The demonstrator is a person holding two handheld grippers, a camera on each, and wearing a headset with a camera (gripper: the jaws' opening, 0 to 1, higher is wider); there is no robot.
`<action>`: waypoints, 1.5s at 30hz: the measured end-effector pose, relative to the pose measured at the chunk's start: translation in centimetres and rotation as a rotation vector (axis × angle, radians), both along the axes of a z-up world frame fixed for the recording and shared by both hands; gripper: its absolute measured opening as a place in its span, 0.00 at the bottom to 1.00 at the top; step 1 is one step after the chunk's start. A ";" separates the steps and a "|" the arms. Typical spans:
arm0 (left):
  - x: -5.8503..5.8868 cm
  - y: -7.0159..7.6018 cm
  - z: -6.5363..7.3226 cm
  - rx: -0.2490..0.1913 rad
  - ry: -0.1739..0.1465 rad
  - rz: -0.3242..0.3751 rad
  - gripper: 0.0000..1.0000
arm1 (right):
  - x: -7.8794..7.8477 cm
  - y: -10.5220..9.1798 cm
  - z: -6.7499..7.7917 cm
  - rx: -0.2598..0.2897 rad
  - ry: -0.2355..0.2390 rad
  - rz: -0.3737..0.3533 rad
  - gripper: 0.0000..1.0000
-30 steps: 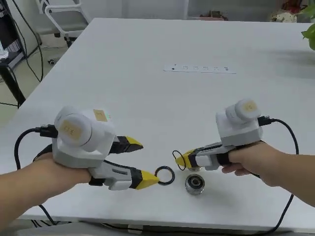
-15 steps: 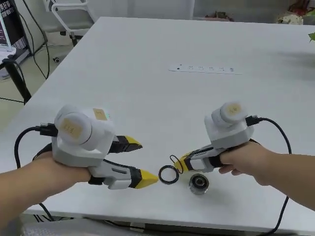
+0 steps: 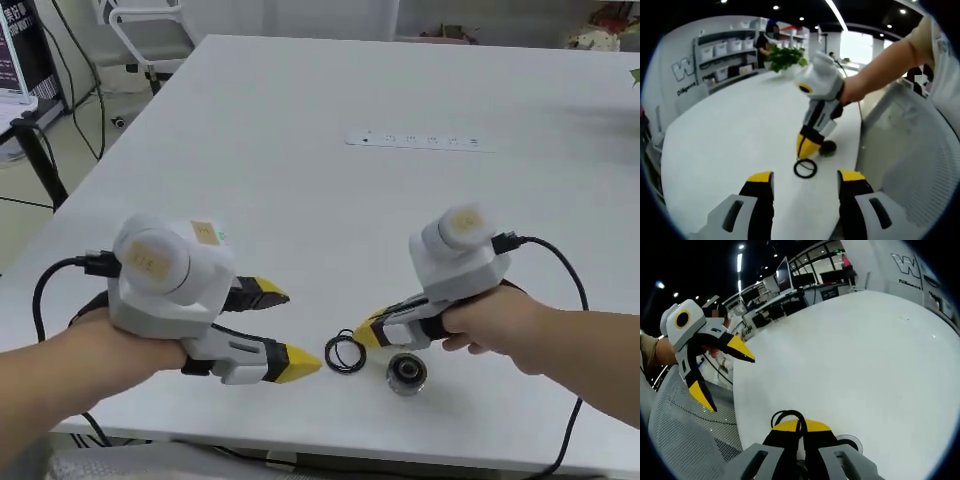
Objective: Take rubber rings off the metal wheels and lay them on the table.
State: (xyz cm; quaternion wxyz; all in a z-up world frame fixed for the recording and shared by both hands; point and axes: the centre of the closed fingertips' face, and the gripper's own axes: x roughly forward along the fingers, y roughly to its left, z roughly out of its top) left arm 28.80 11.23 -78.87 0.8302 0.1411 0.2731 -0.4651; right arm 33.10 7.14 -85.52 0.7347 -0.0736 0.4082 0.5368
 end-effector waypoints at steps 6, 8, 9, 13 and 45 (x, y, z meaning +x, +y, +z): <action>0.0 0.0 -0.1 0.002 0.006 -0.001 0.52 | -0.1 0.2 0.2 0.016 0.010 -0.009 0.01; 0.0 0.0 -0.1 0.006 0.006 -0.001 0.52 | -0.1 0.3 0.4 0.023 0.011 -0.011 0.03; 0.0 0.0 -0.1 0.006 0.006 -0.001 0.52 | -0.1 0.4 0.5 0.027 0.009 -0.010 0.03; -0.1 -0.1 0.1 0.000 0.007 0.002 0.52 | -0.3 0.3 1.1 0.051 0.007 -0.015 0.05; -0.3 -0.4 4.9 -0.104 -0.043 0.090 0.58 | -1.8 -7.8 11.0 0.262 -0.199 -0.141 0.48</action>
